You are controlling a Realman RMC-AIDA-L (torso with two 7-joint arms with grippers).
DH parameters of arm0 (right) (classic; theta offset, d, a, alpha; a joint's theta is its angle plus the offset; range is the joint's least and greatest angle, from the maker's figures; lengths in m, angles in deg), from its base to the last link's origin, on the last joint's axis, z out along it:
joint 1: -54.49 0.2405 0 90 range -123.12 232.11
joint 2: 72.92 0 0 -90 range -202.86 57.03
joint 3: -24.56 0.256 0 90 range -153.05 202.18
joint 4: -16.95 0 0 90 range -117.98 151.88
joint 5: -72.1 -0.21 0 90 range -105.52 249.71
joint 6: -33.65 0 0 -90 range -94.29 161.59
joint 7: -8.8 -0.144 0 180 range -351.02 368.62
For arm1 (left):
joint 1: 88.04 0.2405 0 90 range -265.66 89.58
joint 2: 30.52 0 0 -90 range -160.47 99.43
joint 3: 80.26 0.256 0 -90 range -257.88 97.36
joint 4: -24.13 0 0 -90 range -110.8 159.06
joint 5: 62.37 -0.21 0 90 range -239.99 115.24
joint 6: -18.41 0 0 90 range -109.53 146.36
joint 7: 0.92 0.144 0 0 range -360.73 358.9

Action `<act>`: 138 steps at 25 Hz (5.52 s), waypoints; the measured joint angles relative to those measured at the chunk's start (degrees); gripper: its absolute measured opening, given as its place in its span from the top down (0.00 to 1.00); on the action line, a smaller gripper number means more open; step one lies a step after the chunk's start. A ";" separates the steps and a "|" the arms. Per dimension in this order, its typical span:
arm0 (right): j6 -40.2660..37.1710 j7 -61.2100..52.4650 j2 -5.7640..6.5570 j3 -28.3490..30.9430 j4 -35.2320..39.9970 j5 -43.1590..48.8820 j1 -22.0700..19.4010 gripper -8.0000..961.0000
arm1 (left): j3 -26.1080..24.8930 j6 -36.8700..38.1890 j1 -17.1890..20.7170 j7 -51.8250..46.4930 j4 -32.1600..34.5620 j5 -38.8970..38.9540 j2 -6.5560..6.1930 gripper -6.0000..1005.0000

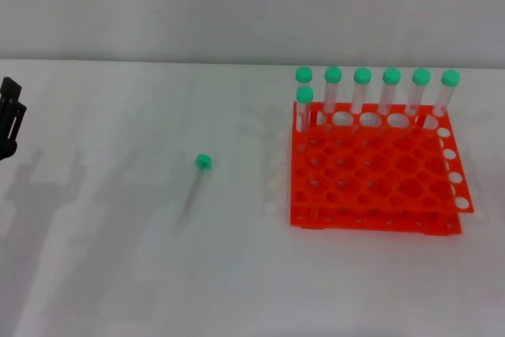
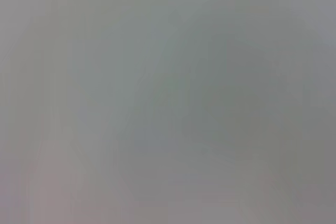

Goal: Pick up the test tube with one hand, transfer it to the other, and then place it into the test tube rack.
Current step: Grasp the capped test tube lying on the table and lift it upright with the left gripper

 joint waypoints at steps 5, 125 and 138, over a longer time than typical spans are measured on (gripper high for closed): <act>0.07 -0.01 0.03 -0.07 0.00 0.00 0.12 0.08 | 0.03 0.10 -0.21 0.02 0.00 0.02 -0.06 0.30; -7.40 -4.39 0.30 0.35 4.78 -0.27 -0.57 0.15 | 12.06 -19.15 -54.60 -120.59 -25.39 -119.74 -0.67 0.72; -10.08 -5.08 0.30 -0.18 4.67 0.13 -1.35 0.16 | 12.05 -27.42 -53.71 -108.00 -28.70 -112.25 -0.46 0.81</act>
